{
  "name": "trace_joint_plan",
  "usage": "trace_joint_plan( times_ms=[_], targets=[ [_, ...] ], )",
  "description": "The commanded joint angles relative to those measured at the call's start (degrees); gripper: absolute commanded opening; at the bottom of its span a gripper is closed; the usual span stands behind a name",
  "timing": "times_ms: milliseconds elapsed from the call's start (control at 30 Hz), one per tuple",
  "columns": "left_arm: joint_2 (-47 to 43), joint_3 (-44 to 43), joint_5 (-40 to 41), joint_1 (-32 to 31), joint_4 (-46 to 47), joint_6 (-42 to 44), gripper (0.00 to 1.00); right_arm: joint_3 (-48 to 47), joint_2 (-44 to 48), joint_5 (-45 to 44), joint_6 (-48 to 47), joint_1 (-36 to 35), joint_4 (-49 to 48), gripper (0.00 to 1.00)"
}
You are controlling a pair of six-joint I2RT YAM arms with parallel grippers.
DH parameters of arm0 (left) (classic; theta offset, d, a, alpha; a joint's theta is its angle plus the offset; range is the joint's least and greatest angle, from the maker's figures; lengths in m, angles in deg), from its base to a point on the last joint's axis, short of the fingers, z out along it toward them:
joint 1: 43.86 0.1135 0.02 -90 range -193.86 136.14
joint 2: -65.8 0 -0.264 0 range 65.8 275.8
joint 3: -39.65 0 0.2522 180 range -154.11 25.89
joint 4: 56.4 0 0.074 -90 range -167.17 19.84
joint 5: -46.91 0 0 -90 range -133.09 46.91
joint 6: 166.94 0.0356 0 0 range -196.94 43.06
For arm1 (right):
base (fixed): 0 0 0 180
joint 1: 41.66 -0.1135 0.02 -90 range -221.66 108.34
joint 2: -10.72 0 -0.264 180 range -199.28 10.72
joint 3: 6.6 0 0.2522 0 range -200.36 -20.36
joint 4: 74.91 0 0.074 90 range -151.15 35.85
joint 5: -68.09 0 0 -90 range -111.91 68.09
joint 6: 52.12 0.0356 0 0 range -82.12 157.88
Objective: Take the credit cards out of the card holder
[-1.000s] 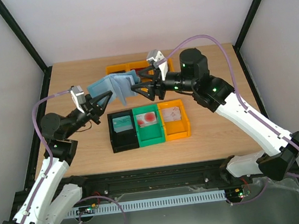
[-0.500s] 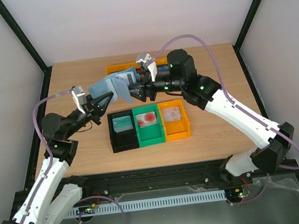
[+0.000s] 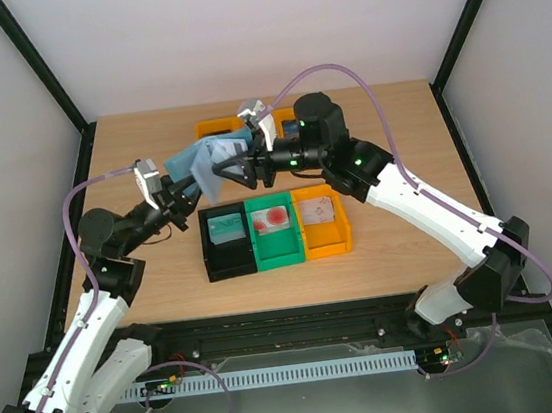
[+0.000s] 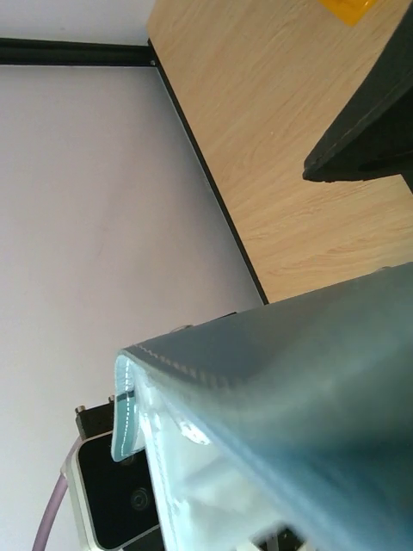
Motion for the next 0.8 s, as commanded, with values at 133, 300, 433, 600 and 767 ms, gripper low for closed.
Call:
trace_joint_plan(
  times_ms=[133, 300, 433, 600, 767],
  targets=[
    [-0.33, 0.97, -0.7, -0.65, 2.88, 0.52, 0.02, -2.8, -1.8, -2.72, 1.41, -1.94, -2.64, 0.56],
    [-0.02, 1.14, -1.14, -0.61, 3.66, 0.61, 0.04, -4.2, -2.87, -4.13, 1.61, -1.92, -0.71, 0.35],
    [0.08, 1.17, -0.71, -0.63, 4.04, 0.44, 0.33, -4.45, -2.78, -7.87, 1.27, -1.92, 0.3, 0.04],
    [0.04, 1.39, 1.19, -0.63, 3.7, 0.6, 0.9, -5.24, -2.62, -10.9, -0.06, -1.86, 2.83, 0.02],
    [0.31, 1.25, 5.11, -0.61, 2.76, 1.16, 1.0, -5.34, -2.89, -13.8, -0.59, -2.37, 4.95, 0.02]
  ],
)
